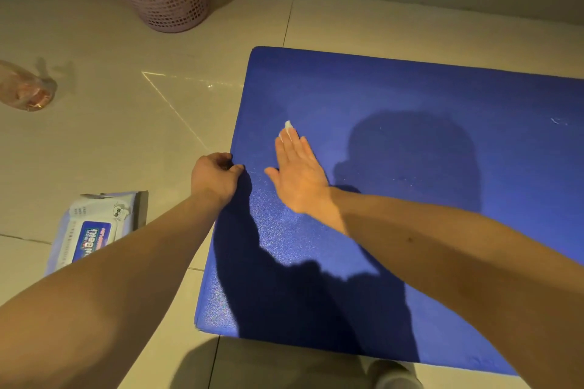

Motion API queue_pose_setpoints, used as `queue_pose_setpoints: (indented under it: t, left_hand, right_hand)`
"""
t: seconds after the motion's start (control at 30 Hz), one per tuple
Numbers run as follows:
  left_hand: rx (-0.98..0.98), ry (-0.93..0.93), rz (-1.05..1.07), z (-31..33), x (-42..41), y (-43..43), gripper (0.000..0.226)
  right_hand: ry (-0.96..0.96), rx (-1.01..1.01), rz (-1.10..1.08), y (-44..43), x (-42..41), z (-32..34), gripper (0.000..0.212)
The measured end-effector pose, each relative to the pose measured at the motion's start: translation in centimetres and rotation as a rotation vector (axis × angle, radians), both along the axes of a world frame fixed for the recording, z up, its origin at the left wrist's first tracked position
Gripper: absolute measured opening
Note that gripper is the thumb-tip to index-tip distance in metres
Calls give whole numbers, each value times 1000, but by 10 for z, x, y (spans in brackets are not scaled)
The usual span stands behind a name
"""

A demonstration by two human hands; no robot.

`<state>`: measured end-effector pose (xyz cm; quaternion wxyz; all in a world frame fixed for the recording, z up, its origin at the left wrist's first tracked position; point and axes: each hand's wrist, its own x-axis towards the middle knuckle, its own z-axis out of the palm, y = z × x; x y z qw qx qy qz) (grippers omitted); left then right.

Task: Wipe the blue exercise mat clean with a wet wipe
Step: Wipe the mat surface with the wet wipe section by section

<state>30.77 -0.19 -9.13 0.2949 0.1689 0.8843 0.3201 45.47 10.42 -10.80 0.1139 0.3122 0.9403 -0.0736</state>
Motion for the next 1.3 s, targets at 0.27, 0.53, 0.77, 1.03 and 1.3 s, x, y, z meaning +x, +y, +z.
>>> queue_pose_setpoints:
  t: [0.27,0.53,0.77,1.03,1.3]
  left_hand:
    - [-124,163,-194,6,11,0,41]
    - [-283,240,-208,9,27,2,63]
    - [-236,215,-223,10,26,-4,65]
    - [-217,253,-252,10,35,-19,71]
    - [-243,297,-293,14,50,-28,77]
  right_hand:
    - [84,-92,-247,98,62,5,71]
    - [31,26,-29,-31,14,5,69]
    - [-4,104,-9,21,55,2,69]
    - [39,-4,-304,14,52,-3,67]
    - [93,104,74,-32,68,-2,67]
